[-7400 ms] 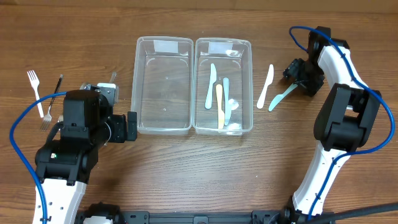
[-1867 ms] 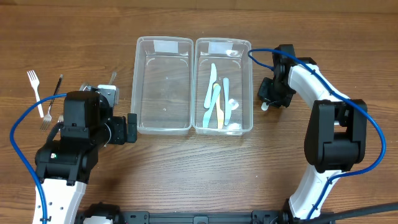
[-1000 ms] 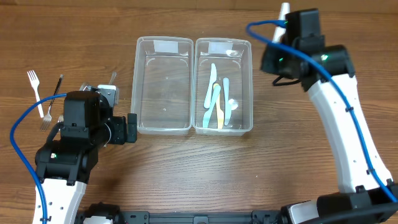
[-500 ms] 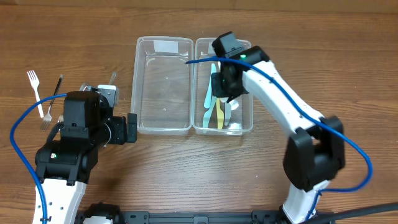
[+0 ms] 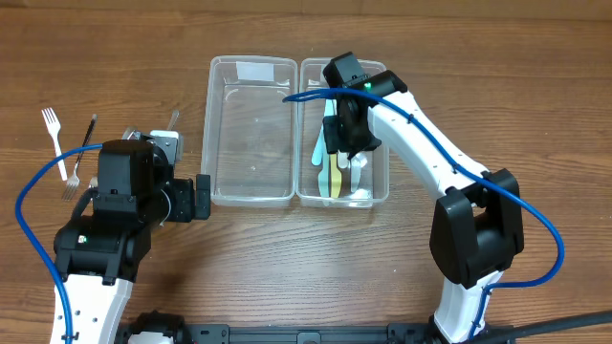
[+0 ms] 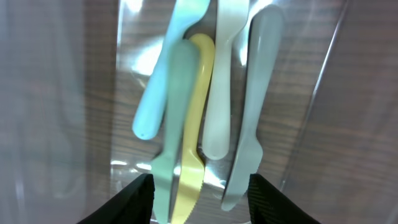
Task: Pack container
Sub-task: 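Carry the white knife over the right container and release it, then retract right gripper to the right side of the table, then lower left gripper onto a metal fork and grasp it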
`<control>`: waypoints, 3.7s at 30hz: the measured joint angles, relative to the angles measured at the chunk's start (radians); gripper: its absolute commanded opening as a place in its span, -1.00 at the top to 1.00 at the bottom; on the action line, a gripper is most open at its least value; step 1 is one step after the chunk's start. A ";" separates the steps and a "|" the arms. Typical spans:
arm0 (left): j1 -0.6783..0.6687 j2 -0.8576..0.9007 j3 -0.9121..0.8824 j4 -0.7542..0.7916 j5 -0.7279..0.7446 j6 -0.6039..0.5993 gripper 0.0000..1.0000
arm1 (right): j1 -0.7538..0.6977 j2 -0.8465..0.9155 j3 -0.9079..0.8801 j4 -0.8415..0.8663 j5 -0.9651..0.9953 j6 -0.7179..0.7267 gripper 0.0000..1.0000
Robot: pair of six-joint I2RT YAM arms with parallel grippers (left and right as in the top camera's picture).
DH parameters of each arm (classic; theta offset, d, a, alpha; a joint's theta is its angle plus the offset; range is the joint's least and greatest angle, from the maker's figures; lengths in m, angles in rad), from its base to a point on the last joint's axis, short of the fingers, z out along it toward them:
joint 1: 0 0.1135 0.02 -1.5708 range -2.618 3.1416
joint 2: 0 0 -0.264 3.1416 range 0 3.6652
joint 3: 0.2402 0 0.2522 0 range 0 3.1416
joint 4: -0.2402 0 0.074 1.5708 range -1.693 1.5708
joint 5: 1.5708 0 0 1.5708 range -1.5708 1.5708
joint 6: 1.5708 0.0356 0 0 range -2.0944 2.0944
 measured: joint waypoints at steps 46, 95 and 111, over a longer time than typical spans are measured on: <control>0.120 0.344 0.335 -0.095 -0.229 0.010 -1.00 | -0.560 -1.073 -0.535 -0.123 -0.040 0.138 -0.50; 0.267 1.046 0.338 0.245 0.010 0.379 0.09 | -0.560 -0.950 -0.634 -0.083 -0.093 0.068 -0.53; 0.267 1.047 0.339 0.249 0.010 0.367 0.82 | -0.560 -0.950 -0.634 -0.083 -0.093 0.063 -0.53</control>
